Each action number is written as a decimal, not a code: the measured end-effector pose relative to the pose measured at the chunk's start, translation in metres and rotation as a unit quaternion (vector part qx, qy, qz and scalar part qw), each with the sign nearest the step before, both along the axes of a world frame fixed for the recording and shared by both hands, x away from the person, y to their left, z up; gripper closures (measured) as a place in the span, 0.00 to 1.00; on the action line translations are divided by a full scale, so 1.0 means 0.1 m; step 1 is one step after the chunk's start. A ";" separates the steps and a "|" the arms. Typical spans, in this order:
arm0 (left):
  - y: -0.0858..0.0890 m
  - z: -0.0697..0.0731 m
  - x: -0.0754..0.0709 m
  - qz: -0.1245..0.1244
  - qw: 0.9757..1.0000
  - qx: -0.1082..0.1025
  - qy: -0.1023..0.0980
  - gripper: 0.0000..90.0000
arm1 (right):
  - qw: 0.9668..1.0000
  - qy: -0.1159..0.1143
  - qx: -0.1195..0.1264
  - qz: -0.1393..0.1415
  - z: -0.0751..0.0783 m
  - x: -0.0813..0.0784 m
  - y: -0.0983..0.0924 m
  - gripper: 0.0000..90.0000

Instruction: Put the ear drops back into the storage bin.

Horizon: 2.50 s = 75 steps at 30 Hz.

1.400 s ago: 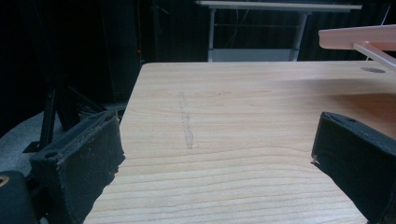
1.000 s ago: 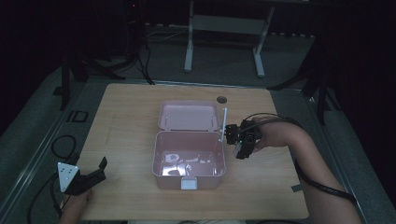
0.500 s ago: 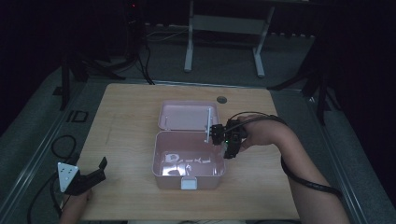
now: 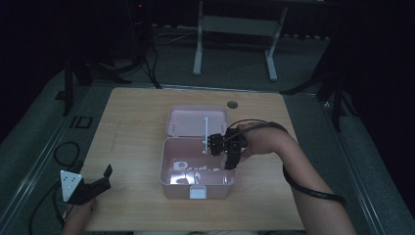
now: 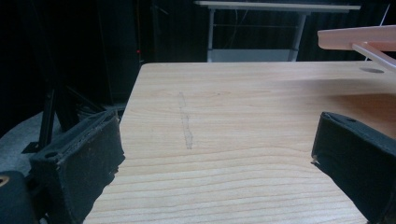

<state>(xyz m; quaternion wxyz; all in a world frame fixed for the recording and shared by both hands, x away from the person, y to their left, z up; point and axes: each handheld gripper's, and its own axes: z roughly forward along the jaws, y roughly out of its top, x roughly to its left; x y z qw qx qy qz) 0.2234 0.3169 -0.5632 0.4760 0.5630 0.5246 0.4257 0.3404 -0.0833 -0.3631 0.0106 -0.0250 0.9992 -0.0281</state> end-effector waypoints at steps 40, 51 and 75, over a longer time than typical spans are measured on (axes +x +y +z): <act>0.00 0.00 0.00 0.000 1.000 0.001 0.000 0.02 | 0.995 0.036 -0.065 0.066 -1.01 0.03 0.29 0.66; 0.00 0.00 0.00 -0.001 1.000 0.002 -0.001 0.02 | 0.994 0.041 -0.071 0.075 -1.17 0.05 0.32 0.66; 0.00 0.00 0.00 -0.001 1.000 0.004 0.000 0.02 | 0.995 0.051 -0.072 0.049 -1.28 0.10 0.27 0.63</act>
